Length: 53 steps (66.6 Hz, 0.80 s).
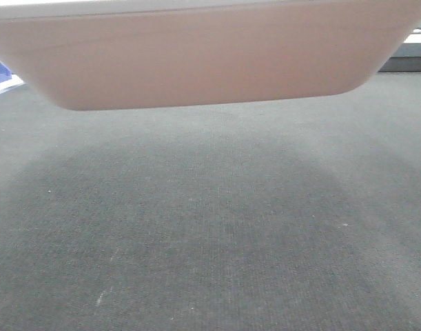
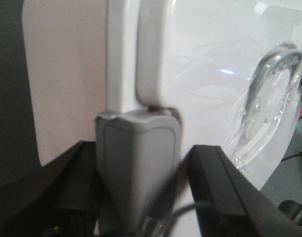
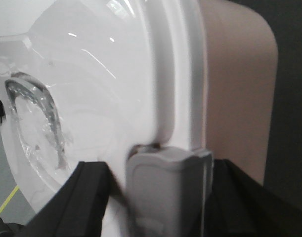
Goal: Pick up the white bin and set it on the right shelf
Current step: 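Hold the bin raised in both grippers while the base starts moving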
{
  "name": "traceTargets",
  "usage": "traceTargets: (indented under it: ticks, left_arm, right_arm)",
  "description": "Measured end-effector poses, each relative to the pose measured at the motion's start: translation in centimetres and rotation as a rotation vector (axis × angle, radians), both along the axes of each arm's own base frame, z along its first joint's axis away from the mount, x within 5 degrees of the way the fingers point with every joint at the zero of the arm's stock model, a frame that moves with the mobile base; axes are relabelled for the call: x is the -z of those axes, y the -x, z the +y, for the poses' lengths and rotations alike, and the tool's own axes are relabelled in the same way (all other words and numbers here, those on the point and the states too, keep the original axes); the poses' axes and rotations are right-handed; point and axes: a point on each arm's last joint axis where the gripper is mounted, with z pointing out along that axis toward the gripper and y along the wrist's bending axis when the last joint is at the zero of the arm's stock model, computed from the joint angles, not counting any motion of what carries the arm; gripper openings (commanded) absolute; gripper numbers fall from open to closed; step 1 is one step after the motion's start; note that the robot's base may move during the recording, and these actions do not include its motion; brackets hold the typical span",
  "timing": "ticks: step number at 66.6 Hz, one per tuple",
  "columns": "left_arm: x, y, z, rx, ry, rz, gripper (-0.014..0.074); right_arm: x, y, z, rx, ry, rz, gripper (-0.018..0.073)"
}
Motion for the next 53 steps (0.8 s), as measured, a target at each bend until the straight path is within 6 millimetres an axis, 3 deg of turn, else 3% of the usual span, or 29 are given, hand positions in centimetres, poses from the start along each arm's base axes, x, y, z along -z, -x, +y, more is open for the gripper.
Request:
traceTargets:
  ticks: [53]
  left_arm:
    - [-0.23, -0.13, -0.03, 0.014, -0.011, -0.071, 0.0232]
  right_arm:
    - [0.01, 0.15, -0.03, 0.002, 0.011, 0.000, 0.0452]
